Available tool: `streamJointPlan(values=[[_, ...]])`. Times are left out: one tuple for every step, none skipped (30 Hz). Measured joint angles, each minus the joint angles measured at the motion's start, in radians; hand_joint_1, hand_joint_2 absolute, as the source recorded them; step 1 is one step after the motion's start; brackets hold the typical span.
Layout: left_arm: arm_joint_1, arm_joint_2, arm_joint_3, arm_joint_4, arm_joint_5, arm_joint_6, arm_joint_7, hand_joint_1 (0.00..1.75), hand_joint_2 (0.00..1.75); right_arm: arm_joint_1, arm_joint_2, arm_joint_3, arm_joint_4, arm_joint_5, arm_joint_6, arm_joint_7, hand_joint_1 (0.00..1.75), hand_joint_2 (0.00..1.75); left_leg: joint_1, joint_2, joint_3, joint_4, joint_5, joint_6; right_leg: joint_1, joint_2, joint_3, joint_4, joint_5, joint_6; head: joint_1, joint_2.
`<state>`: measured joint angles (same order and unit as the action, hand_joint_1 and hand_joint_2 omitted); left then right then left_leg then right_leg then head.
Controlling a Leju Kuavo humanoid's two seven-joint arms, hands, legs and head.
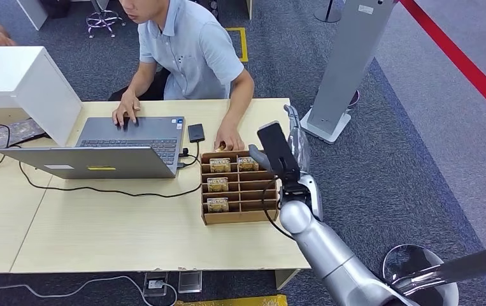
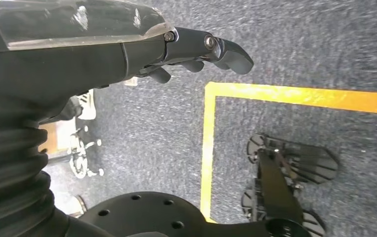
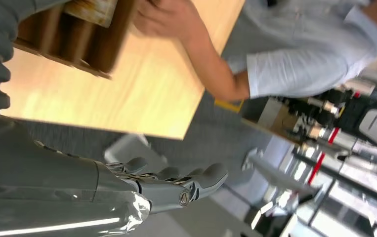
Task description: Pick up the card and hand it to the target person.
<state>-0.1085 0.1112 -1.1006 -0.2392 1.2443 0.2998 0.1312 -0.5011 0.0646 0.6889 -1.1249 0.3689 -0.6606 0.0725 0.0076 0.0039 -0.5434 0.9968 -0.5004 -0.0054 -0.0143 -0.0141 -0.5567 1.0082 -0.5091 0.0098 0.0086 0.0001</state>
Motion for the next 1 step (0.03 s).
streamJointPlan(values=[[0.002, 0.0, 0.0, 0.0, 0.001, -0.001, 0.001, 0.0, 1.75, 0.019, -0.01, -0.002, -0.022, -0.031, 0.008, -0.015, 0.0, 1.75, 0.0, 0.0, 0.0, 0.0, 0.0, 0.0, 0.0, 0.0, 0.0, 0.0, 0.0, 0.0, 0.0, 0.0]])
